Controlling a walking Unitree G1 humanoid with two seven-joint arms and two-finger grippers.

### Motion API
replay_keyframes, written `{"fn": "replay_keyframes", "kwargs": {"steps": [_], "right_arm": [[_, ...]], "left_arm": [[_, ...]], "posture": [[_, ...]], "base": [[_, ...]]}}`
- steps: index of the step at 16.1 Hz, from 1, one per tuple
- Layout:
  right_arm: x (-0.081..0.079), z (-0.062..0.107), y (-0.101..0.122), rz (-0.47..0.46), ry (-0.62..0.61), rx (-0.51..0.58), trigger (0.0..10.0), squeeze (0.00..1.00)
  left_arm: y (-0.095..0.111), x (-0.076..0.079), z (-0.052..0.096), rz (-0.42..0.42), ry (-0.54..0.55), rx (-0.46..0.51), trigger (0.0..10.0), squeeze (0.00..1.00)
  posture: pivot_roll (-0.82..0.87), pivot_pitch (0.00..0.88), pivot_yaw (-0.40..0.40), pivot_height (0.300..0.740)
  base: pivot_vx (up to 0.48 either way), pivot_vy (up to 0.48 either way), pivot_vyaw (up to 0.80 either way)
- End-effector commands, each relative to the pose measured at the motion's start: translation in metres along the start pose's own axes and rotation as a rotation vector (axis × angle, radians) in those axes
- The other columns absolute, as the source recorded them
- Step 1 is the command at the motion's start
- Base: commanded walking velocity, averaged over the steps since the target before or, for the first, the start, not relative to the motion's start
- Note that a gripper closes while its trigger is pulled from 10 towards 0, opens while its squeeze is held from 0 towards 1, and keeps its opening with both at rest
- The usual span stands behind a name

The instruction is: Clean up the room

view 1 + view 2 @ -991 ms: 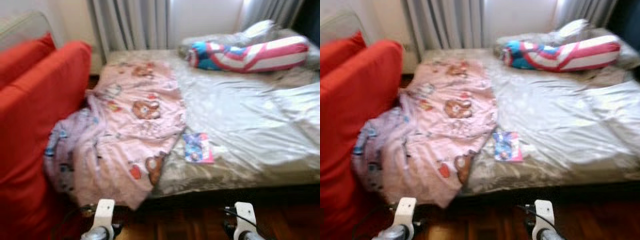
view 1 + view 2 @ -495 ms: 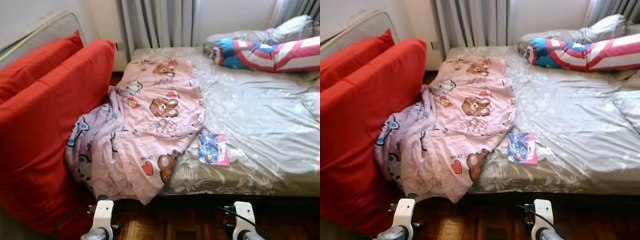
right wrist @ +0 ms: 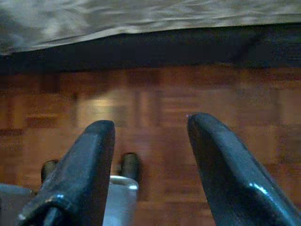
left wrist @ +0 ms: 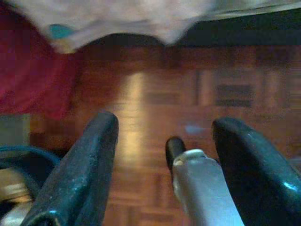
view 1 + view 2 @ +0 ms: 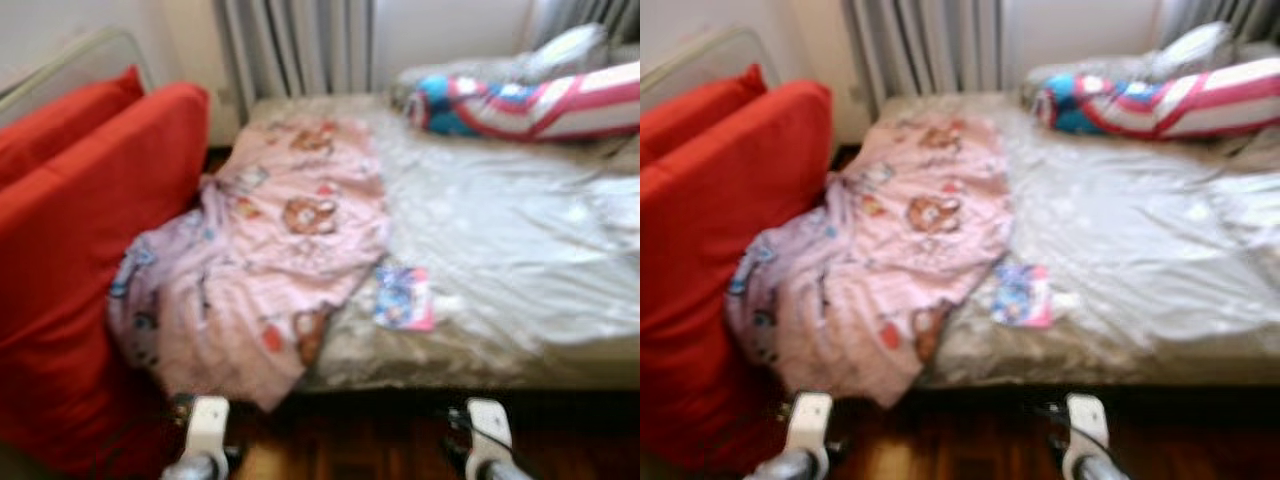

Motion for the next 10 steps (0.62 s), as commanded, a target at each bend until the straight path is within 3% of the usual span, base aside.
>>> {"fn": "replay_keyframes", "kwargs": {"steps": [1,10], "right_arm": [[-0.0067,-0.0012,0.001,-0.019,0.015,0.008,10.0,0.0],[-0.0064,-0.0011,0.0016,-0.027,0.012,0.014,10.0,0.0]], "left_arm": [[-0.0048,-0.0097,0.0012,-0.01,0.023,-0.011,10.0,0.0],[-0.0037,-0.0083,0.0013,0.035,0.014,0.004,10.0,0.0]], "posture": [[-0.04,0.0,0.033,0.74],[-0.04,0.0,0.032,0.74]], "base": [[0.0,0.0,0.0],[0.0,0.0,0.0]]}}
Point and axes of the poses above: a point about 5 cm out from each wrist's last joint towards the gripper, its own z axis pointing back from the gripper into the wrist, its own y axis along the axis of the wrist's last joint, x = y × z, the point moved 4 cm from there along -z, pointing out of the wrist towards the gripper, and after that the axes turned 10 degrees about -z, right-handed, at the moved point
